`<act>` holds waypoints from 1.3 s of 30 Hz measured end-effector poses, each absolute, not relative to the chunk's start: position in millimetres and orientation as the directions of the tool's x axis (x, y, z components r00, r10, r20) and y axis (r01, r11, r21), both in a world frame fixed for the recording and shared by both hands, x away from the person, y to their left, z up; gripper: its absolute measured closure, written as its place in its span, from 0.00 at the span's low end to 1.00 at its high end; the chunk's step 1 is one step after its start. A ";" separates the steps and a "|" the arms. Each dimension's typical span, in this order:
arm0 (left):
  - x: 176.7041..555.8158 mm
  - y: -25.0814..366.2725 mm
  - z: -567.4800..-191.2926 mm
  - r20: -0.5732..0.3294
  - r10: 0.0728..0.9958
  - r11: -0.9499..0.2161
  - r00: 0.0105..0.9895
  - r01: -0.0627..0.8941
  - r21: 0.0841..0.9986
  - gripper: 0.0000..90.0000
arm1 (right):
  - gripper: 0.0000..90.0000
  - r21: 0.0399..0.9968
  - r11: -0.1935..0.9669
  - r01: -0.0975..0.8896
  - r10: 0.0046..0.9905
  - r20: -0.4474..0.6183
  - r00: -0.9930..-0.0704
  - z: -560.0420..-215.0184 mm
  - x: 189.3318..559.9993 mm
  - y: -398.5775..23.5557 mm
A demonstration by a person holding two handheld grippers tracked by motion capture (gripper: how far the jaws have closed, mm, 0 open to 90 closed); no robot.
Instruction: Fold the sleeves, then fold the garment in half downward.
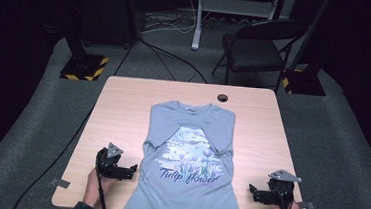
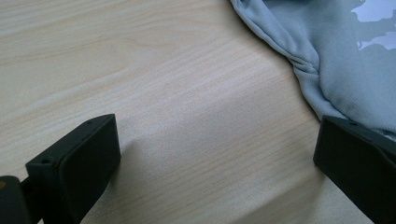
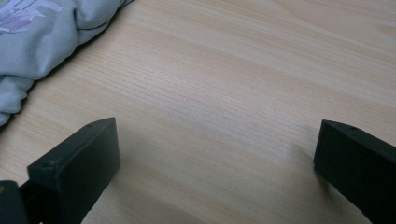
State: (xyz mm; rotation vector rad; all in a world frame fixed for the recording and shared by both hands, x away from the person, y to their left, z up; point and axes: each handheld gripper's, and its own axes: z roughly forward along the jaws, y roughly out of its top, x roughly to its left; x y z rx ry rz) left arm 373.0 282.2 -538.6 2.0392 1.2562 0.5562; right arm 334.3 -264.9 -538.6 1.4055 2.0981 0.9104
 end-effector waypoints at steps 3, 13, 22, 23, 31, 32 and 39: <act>373.0 282.2 -538.6 0.011 0.895 -0.312 0.446 0.610 0.729 0.00 | 0.00 0.735 0.246 0.632 0.934 -0.007 -0.356 -538.6 334.6 -265.5; 373.9 281.5 -537.1 0.009 0.899 -0.309 0.438 0.619 0.722 0.01 | 0.00 0.714 0.275 0.644 0.923 -0.008 -0.385 -535.9 334.3 -267.4; 387.0 275.9 -525.5 -0.066 0.908 -0.225 0.414 0.613 0.757 0.01 | 0.00 0.743 0.249 0.621 0.916 0.027 -0.400 -524.7 350.4 -256.7; 388.6 274.1 -524.9 -0.069 0.905 -0.226 0.419 0.613 0.758 0.01 | 0.00 0.745 0.249 0.619 0.916 0.027 -0.401 -523.7 352.1 -255.2; 401.9 256.4 -524.1 -0.063 0.893 -0.252 0.447 0.609 0.752 0.01 | 0.00 0.745 0.256 0.616 0.903 0.043 -0.427 -521.5 370.3 -240.3; 403.6 254.6 -524.0 -0.057 0.890 -0.260 0.451 0.608 0.750 0.01 | 0.00 0.743 0.260 0.617 0.901 0.043 -0.431 -521.4 372.9 -237.9; 416.6 244.5 -524.2 -0.061 0.886 -0.266 0.460 0.610 0.746 0.01 | 0.01 0.741 0.269 0.615 0.896 0.040 -0.441 -519.1 390.1 -223.0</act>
